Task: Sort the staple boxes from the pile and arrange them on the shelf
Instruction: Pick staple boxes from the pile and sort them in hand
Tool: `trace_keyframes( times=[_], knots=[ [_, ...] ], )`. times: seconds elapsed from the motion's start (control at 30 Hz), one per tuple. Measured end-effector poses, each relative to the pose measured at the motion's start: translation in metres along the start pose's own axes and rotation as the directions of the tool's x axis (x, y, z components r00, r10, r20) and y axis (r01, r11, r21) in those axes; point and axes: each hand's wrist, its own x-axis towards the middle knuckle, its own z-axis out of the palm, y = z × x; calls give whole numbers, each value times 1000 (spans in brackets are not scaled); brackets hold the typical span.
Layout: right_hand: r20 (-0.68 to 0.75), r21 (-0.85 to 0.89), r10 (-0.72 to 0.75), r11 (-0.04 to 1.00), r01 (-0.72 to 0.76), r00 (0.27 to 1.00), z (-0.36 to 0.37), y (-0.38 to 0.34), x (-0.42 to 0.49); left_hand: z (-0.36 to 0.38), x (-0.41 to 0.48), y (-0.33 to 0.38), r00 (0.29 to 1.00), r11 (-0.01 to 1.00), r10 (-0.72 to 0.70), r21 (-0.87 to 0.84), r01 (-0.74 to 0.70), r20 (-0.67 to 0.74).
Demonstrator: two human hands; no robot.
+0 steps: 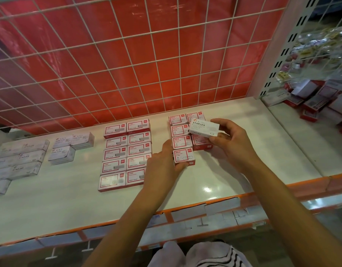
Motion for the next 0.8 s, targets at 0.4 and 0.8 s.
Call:
trace_keyframes(
  times=[0.4,0.8],
  knots=[
    [44,13,11,1000,-12,999,3,3,0,7,-2,3,1000,998,5,65,-3,-27],
    [108,-13,-7,1000,8,994,2,2,-5,6,-7,11,999,995,-44,90,45,-7]
  ],
)
